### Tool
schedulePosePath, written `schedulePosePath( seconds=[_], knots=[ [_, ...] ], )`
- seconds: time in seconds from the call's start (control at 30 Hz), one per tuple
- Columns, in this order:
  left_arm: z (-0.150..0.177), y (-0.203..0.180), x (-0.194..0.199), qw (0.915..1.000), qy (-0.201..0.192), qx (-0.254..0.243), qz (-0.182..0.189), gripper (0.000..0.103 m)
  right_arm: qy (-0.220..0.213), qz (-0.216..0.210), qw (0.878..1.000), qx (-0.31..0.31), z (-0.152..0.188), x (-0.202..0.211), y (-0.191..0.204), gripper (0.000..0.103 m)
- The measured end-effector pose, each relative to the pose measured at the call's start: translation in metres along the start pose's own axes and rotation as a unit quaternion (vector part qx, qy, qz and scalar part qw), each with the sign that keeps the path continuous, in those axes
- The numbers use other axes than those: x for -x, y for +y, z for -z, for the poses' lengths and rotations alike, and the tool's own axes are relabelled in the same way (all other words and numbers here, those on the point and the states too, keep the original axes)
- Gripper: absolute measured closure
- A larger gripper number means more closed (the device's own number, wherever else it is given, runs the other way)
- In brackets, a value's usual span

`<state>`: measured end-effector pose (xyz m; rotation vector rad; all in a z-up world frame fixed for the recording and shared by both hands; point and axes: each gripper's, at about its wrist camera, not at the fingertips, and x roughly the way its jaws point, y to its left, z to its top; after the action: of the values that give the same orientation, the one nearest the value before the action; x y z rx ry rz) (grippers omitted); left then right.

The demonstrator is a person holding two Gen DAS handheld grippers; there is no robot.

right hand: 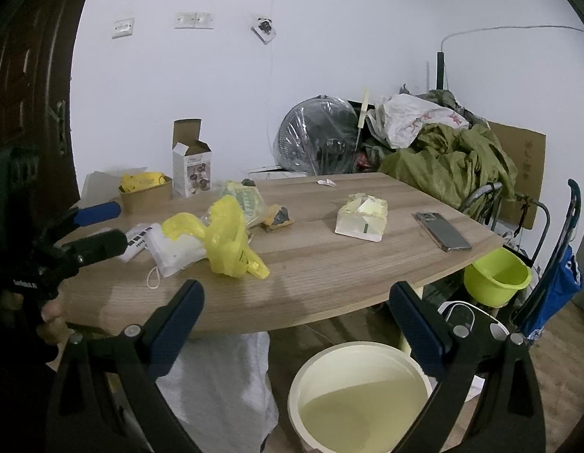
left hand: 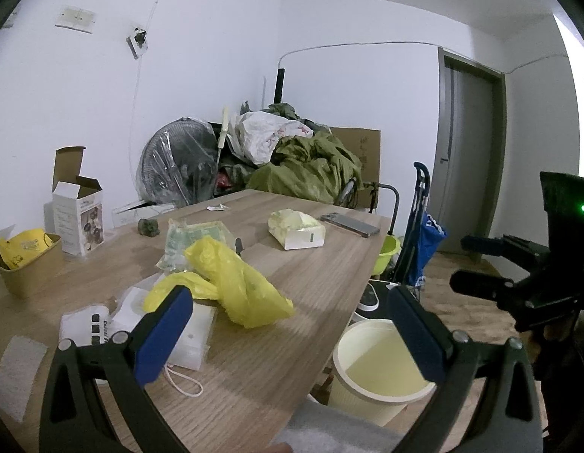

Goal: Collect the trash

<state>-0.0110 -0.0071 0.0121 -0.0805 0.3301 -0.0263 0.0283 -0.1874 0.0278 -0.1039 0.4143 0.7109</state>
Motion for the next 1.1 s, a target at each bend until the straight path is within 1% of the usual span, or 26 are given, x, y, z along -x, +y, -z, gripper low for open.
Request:
schedulePosePath(
  seconds=[0.73, 0.97, 1.1],
  knots=[
    [-0.002, 0.002, 0.004, 1.0, 0.003, 0.003, 0.003, 0.0, 0.004, -0.007, 1.0, 0.0, -0.001, -0.001, 0.001, 0.005],
    [0.001, 0.003, 0.004, 0.9998, 0.016, -0.001, -0.006, 0.0, 0.008, -0.011, 1.0, 0.003, -0.003, -0.01, 0.0, 0.005],
    [0.005, 0.012, 0.003, 0.9994, 0.027, 0.002, -0.021, 0.0, 0.009, -0.021, 1.0, 0.004, -0.005, -0.019, 0.001, 0.005]
  ],
)
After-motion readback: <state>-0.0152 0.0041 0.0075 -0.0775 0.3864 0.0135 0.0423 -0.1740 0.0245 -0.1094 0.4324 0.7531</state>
